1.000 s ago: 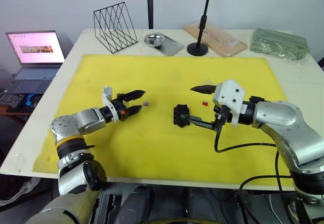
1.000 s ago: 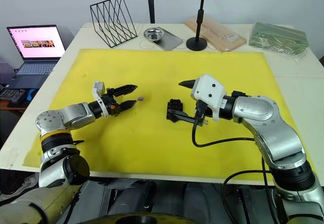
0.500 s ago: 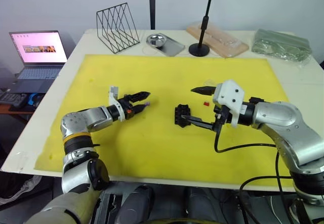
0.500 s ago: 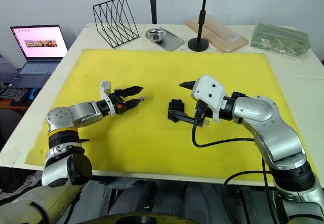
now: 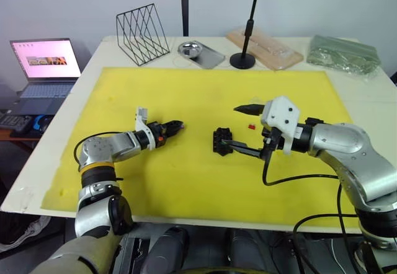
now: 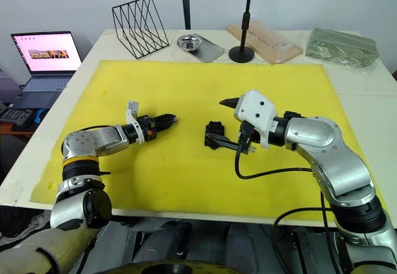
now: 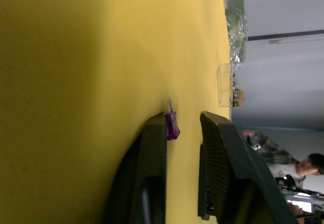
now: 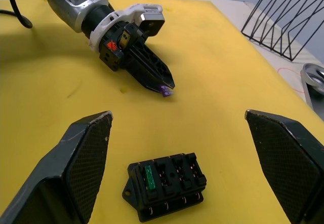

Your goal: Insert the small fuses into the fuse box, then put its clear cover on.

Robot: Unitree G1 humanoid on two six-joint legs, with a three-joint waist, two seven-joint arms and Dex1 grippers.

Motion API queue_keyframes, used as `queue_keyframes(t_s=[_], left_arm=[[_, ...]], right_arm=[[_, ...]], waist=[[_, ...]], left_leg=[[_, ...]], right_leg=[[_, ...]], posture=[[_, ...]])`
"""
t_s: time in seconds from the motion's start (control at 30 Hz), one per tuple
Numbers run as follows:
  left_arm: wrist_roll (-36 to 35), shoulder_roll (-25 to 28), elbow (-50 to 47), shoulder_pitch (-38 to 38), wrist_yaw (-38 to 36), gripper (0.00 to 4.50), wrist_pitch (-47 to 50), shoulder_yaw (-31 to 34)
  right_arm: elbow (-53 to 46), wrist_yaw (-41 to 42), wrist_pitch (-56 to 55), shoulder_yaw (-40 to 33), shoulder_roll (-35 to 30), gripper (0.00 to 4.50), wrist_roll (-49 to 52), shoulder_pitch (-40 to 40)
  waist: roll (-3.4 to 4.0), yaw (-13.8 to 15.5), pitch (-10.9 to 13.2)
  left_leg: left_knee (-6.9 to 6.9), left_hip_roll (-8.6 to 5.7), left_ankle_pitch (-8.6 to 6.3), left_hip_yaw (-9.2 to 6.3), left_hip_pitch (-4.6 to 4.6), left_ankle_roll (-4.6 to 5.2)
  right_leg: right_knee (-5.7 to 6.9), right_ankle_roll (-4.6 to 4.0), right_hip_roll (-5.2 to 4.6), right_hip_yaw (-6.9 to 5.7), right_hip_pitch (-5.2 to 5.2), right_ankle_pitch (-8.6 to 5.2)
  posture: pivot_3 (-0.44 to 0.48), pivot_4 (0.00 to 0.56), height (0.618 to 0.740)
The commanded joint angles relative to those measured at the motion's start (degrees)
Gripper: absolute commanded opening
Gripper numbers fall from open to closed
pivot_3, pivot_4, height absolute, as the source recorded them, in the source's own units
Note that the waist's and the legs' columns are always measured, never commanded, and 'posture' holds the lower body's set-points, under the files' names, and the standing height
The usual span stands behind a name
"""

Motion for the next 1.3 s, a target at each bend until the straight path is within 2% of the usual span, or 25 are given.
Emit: queue_keyframes(t_s=[0.03, 0.17, 0.47, 0.5, 0.57, 0.6, 0.63, 0.7, 0.77, 0.8, 0.9, 0.97, 1.03, 1.1, 1.17, 1.23, 1.3], left_arm=[[4.12, -0.22, 3.41, 2.82, 1.34, 1.04, -1.70, -2.41], [5.13, 0.40, 3.34, 4.46, 1.12, 0.02, -2.88, -3.43], [2.95, 1.18, 1.16, 5.46, 1.19, 0.02, -1.34, -2.52], [1.32, 1.91, -0.29, 4.91, -0.59, 0.02, 0.53, -2.45], [-3.69, 8.82, -5.98, 0.89, -13.25, 0.02, 6.57, -6.91], [-3.88, 14.88, -9.43, -1.38, -24.31, 0.02, 6.70, -13.44], [-3.30, 19.21, -11.21, -2.94, -32.43, 0.02, 5.99, -18.53], [6.14, 29.28, -12.69, -8.25, -57.08, 0.02, -6.42, -35.77], [12.78, 34.14, -9.27, -15.34, -72.61, 0.02, -15.80, -49.37], [12.97, 35.69, -7.69, -19.39, -75.42, 0.02, -19.68, -55.89], [12.51, 39.91, -5.59, -30.06, -76.62, 0.02, -37.56, -78.29], [18.71, 39.55, -0.74, -38.19, -76.62, 0.02, -58.63, -95.17], [22.84, 37.01, 5.79, -45.33, -76.62, 0.02, -75.76, -108.01], [22.64, 34.38, 11.02, -49.94, -76.62, 0.02, -85.12, -116.27], [26.74, 30.62, 16.81, -54.12, -76.62, 0.02, -98.75, -123.68], [30.00, 26.93, 20.66, -57.27, -76.62, 0.02, -110.24, -129.20], [32.97, 23.78, 23.93, -58.52, -76.62, 0.02, -118.81, -131.84]], right_arm=[[-2.22, -0.16, -0.29, -0.97, -0.23, 4.50, 0.66, -1.65], [-2.30, -0.25, -0.12, -0.70, -0.06, 4.50, 0.68, -1.88], [-1.87, -0.28, -0.40, -0.38, 0.34, 4.50, 0.62, -2.06], [-1.73, -0.17, -0.49, -0.44, 0.33, 4.50, 0.67, -2.05], [-1.32, 0.80, -0.13, -1.21, -0.09, 4.50, 1.76, -2.29], [-1.27, 1.66, 0.60, -2.00, -0.19, 4.50, 3.45, -2.54], [-1.13, 2.22, 1.12, -2.42, -0.20, 4.50, 4.64, -2.86], [-1.28, 3.24, 3.32, -3.78, 0.01, 4.50, 8.68, -3.66], [-0.90, 3.39, 4.15, -3.93, 0.00, 4.50, 9.90, -4.40], [-0.54, 3.60, 4.13, -3.71, -0.30, 4.50, 9.85, -4.63], [0.57, 4.38, 3.55, -3.39, -0.96, 4.50, 9.60, -4.66], [0.60, 4.70, 3.16, -3.33, -1.12, 4.50, 9.38, -4.50], [-0.12, 4.34, 3.43, -3.41, -0.97, 4.50, 9.73, -4.32], [-1.13, 3.91, 3.88, -3.55, -0.93, 4.50, 10.25, -3.84], [-3.45, 3.04, 4.52, -4.01, -1.06, 4.50, 10.94, -1.91], [-5.86, 2.38, 4.84, -4.53, -1.61, 4.50, 11.12, 0.85], [-7.21, 1.80, 4.97, -4.93, -2.13, 4.50, 10.91, 2.87]], waist=[[0.03, 0.00, -0.02], [0.41, -0.10, -0.47], [0.79, -0.36, -0.78], [0.78, -0.45, -0.77], [0.51, -1.03, -0.59], [0.21, -1.65, -0.40], [-0.11, -1.93, -0.19], [-0.37, -2.26, -0.01], [-0.28, -1.87, 0.00], [-0.28, -1.62, 0.00], [-0.29, -1.70, 0.02], [-0.31, -1.91, 0.07], [-0.46, -1.96, 0.29], [-0.48, -1.95, 0.43], [-0.51, -1.89, 0.51], [-0.59, -1.73, 0.56], [-0.59, -1.59, 0.56]], left_leg=[[0.00, 0.00, 0.00, 0.00, 0.00, 0.00], [-0.01, 0.01, -0.01, 0.01, 0.05, 0.01], [-0.06, 0.05, -0.03, 0.07, 0.13, 0.04], [-0.07, 0.05, -0.03, 0.06, 0.14, 0.04], [-0.09, 0.06, -0.03, 0.08, 0.10, 0.04], [-0.09, 0.07, -0.03, 0.07, -0.05, 0.04], [-0.11, 0.09, 0.01, 0.02, -0.19, -0.01], [-0.11, 0.09, 0.25, 0.03, -0.46, -0.42], [-0.04, 0.12, 0.31, 0.07, -0.88, -0.51], [-0.07, 0.10, 0.30, 0.14, -0.88, -0.50], [-0.07, 0.07, 0.23, 0.09, -0.93, -0.37], [-0.06, 0.09, -0.01, 0.06, -0.95, 0.04], [-0.06, 0.13, 0.00, 0.15, -1.02, 0.02], [-0.07, 0.16, 0.01, 0.18, -1.09, 0.01], [-0.06, 0.15, -0.02, 0.17, -1.12, 0.08], [-0.04, 0.12, -0.05, 0.18, -1.16, 0.15], [-0.01, 0.08, -0.05, 0.13, -1.18, 0.16]], right_leg=[[0.00, 0.00, 0.00, 0.00, 0.00, 0.00], [0.00, 0.01, 0.00, 0.00, 0.04, 0.00], [-0.01, 0.24, 0.02, 0.02, 0.07, -0.16], [-0.01, 0.24, 0.02, 0.02, 0.06, -0.16], [0.01, 0.23, 0.03, 0.03, -0.02, -0.16], [0.06, 0.18, 0.07, 0.03, -0.19, -0.13], [0.07, -0.01, 0.15, 0.02, -0.34, -0.02], [0.14, -0.18, 0.25, 0.03, -0.66, 0.08], [0.04, -0.28, 0.21, 0.03, -1.00, 0.16], [-0.02, -0.28, 0.16, 0.02, -0.99, 0.16], [-0.12, -0.26, 0.06, -0.05, -0.95, 0.16], [-0.10, -0.23, 0.02, 0.00, -1.02, 0.14], [-0.08, -0.25, 0.06, -0.01, -1.12, 0.15], [-0.09, -0.26, 0.09, 0.02, -1.23, 0.16], [-0.11, -0.25, 0.09, 0.01, -1.23, 0.15], [-0.15, -0.17, 0.09, 0.01, -1.22, 0.10], [-0.18, -0.09, 0.06, 0.01, -1.19, 0.06]], posture=[[0.000, 0.150, 0.740], [0.000, 0.150, 0.740], [0.000, 0.150, 0.740], [0.000, 0.150, 0.740], [0.000, 0.150, 0.740], [0.000, 0.150, 0.740], [0.000, 0.150, 0.740], [0.000, 0.150, 0.740], [0.000, 0.150, 0.740], [0.000, 0.150, 0.740], [0.000, 0.150, 0.740], [0.000, 0.150, 0.740], [0.000, 0.150, 0.740], [0.000, 0.150, 0.740], [0.000, 0.150, 0.740], [0.000, 0.150, 0.740], [0.000, 0.150, 0.740]])
